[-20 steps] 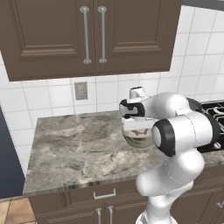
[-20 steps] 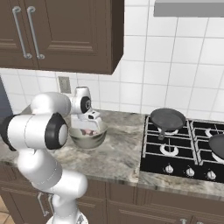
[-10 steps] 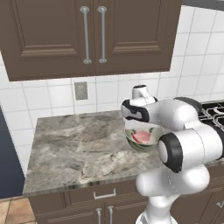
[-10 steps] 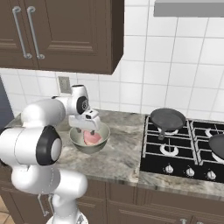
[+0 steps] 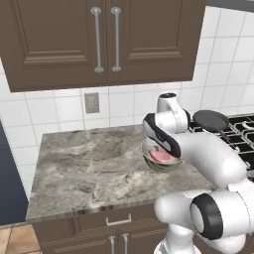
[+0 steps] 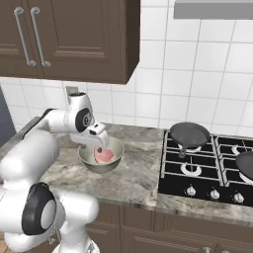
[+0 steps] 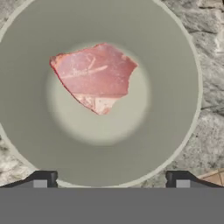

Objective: Place one of the steaks on the plate and the other in the bowl. Then place the bowl in the fridge.

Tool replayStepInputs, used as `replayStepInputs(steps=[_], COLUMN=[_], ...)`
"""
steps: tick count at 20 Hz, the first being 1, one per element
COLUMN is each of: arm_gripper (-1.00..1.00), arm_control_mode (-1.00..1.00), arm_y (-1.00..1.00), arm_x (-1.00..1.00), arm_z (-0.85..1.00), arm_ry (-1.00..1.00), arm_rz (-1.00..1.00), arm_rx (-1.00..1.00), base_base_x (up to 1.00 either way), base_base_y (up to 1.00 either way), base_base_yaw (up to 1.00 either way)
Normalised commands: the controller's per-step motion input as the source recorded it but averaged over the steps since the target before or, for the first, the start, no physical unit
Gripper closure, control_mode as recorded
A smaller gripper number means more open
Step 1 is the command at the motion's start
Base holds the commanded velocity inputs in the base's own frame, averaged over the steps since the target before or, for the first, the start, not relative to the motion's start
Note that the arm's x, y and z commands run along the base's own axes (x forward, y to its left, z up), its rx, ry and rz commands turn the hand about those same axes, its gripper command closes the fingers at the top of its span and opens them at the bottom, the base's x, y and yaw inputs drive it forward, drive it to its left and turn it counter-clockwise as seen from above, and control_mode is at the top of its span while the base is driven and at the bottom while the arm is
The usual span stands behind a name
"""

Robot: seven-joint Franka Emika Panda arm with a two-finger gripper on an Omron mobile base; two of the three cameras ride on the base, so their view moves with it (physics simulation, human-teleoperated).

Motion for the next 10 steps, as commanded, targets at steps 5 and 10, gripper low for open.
replayStepInputs(steps=[5, 10], arm_gripper=[-1.00, -1.00], arm_control_mode=[-1.00, -1.00], arm_y=[-0.07, -0.24], arm_x=[-0.86, -0.39], arm_z=[0.31, 0.05], arm_ry=[-0.17, -0.03], arm_rz=[0.00, 0.03], arm_rx=[0.05, 0.03], base_base_x=[0.00, 0.00], base_base_y=[0.00, 0.00], base_base_yaw=[0.00, 0.00])
